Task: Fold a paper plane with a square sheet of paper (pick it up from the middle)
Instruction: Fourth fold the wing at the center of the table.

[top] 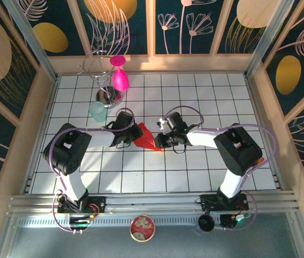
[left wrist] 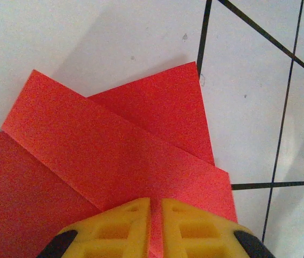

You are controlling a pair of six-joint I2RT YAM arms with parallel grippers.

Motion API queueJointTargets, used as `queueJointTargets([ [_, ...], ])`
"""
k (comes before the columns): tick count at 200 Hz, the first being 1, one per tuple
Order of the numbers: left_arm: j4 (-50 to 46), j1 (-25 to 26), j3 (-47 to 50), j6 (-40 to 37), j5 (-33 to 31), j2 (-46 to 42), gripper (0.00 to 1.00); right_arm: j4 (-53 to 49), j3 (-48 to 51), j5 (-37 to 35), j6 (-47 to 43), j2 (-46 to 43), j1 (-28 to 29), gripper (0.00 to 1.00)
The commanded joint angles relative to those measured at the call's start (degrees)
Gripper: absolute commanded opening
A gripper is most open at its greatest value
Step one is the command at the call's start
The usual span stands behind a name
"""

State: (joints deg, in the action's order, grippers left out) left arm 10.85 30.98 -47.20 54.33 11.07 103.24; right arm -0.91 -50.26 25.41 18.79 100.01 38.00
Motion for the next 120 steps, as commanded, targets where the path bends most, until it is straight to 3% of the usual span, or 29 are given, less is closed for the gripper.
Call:
queueJointTargets([
  [1,-5.21,-0.02,-0.97,0.43,-2.72,2.21,0.14,-0.15,-3.11,2.84,0.99,1.17,-0.12,0.12],
  [120,-14.18,0.02,-4.77,0.14,-6.16,4.06,0.14,-1.52,-9.90,3.33,-0.09,10.81,0.32,0.06],
])
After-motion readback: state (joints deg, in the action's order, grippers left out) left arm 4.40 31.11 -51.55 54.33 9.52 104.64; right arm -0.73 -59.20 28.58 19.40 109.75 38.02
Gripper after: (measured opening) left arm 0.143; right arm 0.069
